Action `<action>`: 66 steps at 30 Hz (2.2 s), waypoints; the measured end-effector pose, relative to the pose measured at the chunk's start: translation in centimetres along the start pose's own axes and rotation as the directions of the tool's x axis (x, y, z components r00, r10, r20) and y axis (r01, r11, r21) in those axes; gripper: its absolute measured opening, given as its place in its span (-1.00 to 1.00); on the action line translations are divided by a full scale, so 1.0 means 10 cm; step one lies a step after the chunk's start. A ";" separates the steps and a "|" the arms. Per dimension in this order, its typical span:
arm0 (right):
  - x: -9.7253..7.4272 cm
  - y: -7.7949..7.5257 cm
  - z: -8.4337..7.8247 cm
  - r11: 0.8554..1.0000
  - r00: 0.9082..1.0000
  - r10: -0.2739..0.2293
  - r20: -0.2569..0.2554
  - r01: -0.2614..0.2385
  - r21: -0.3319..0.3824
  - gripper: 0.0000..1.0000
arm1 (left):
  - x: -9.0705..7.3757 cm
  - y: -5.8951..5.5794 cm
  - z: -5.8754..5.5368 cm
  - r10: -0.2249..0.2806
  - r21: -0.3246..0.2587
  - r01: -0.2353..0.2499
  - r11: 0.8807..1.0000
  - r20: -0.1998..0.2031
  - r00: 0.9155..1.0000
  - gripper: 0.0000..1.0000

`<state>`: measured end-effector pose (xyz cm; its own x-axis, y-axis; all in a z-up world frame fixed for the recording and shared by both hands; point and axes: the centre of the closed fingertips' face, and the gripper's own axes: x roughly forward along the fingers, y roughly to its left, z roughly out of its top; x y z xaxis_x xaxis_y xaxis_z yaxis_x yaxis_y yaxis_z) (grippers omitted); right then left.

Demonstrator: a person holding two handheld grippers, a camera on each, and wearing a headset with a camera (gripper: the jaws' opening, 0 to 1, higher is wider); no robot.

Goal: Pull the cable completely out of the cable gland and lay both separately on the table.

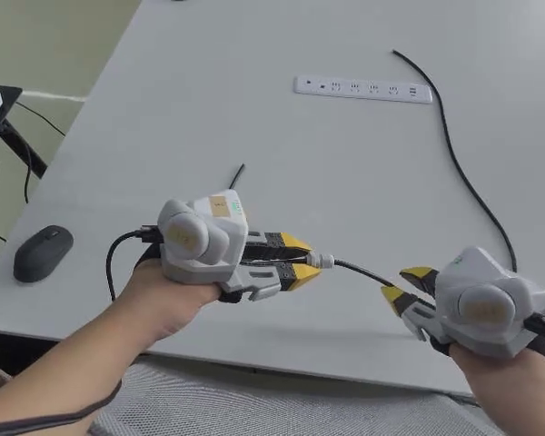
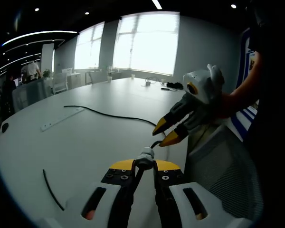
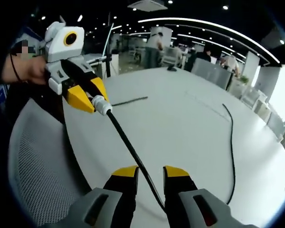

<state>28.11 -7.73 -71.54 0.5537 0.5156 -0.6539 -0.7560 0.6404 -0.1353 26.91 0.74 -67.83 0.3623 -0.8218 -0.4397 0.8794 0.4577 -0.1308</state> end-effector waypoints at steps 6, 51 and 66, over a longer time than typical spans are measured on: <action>0.01 0.23 0.31 0.988 0.998 0.039 0.039 -0.032 -0.154 -0.57 | 0.00 -0.02 -0.01 -0.004 0.005 0.004 1.000 -0.002 1.000 -0.69; 0.06 0.12 0.41 1.000 0.996 0.017 0.087 -0.015 -0.026 -0.99 | -0.03 -0.02 0.13 0.017 -0.006 -0.017 1.000 0.038 0.999 -0.69; 0.08 -0.11 0.02 0.970 0.996 -0.062 0.069 0.044 0.240 -0.99 | -0.05 -0.01 0.11 0.017 0.009 -0.018 1.000 0.033 0.999 -0.69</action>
<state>29.51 -7.91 -71.79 0.6222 0.5130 -0.5914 -0.6253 0.7802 0.0190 27.00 0.74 -66.64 0.3877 -0.8246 -0.4119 0.8755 0.4692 -0.1152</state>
